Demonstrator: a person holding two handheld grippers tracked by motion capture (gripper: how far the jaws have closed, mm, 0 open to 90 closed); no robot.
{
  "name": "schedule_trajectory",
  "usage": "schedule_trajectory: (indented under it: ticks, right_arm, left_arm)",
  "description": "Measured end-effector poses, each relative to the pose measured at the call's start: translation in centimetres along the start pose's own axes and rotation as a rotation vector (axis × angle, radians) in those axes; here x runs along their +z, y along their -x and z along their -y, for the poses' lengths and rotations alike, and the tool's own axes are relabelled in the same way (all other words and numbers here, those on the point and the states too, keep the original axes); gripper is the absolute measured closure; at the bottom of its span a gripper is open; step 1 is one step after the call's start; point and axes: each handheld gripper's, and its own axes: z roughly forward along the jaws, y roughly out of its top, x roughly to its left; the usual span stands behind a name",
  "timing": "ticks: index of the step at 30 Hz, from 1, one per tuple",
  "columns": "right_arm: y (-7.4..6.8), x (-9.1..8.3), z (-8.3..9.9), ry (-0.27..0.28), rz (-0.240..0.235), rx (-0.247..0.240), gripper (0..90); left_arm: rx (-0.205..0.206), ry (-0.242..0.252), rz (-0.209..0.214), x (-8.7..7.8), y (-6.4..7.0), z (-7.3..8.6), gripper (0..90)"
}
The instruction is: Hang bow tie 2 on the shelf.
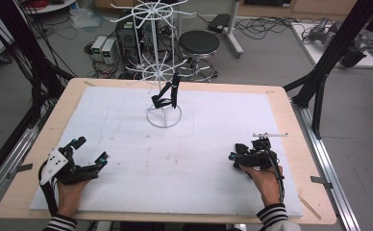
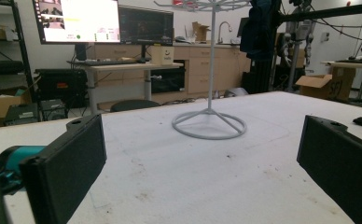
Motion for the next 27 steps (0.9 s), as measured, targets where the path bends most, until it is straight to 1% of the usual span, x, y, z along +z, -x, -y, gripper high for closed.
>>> schedule_trajectory:
  ticks: [4,7,11,14,15,17,20,22,23,25,27]
  right_arm:
    - [0.2,0.0,0.0,-0.011,-0.010,0.005,17.0]
    - [0.2,0.2,0.1,-0.018,-0.007,0.014,17.8]
    - [0.3,0.5,-0.1,-0.038,-0.033,0.036,20.4]
    - [0.2,0.7,-0.1,-0.056,-0.029,0.040,20.8]
    - [0.3,0.8,-0.1,-0.057,-0.024,0.032,20.8]
    - [0.3,0.9,-0.1,-0.064,-0.023,0.043,22.5]
    - [0.5,1.1,-0.2,-0.078,-0.013,0.046,24.5]
    - [0.6,1.3,-0.2,-0.079,-0.011,0.049,24.8]
    - [0.7,1.3,-0.3,-0.081,-0.005,0.055,26.0]
    - [0.7,1.4,-0.3,-0.092,-0.010,0.072,26.7]
    - [0.8,1.6,-0.3,-0.101,-0.001,0.075,27.5]
  left_arm:
    - [-0.001,0.000,-0.002,0.0,0.0,0.0,1.7]
    - [0.000,0.001,-0.001,0.0,0.0,0.0,1.7]
    - [-0.002,0.000,-0.001,0.0,0.0,0.0,1.7]
    - [-0.002,0.001,-0.001,0.0,0.0,0.0,1.7]
    - [-0.003,0.001,-0.001,0.0,0.0,0.0,1.7]
    - [-0.004,0.001,-0.001,0.0,0.0,0.0,1.7]
    - [-0.005,0.002,-0.002,0.0,0.0,0.0,1.7]
    - [-0.004,0.001,0.000,0.0,0.0,0.0,1.7]
    - [-0.004,0.001,0.001,0.0,0.0,0.0,1.7]
    - [-0.010,0.005,0.000,0.0,0.0,0.0,1.7]
    - [-0.010,0.005,0.000,0.0,0.0,0.0,1.7]
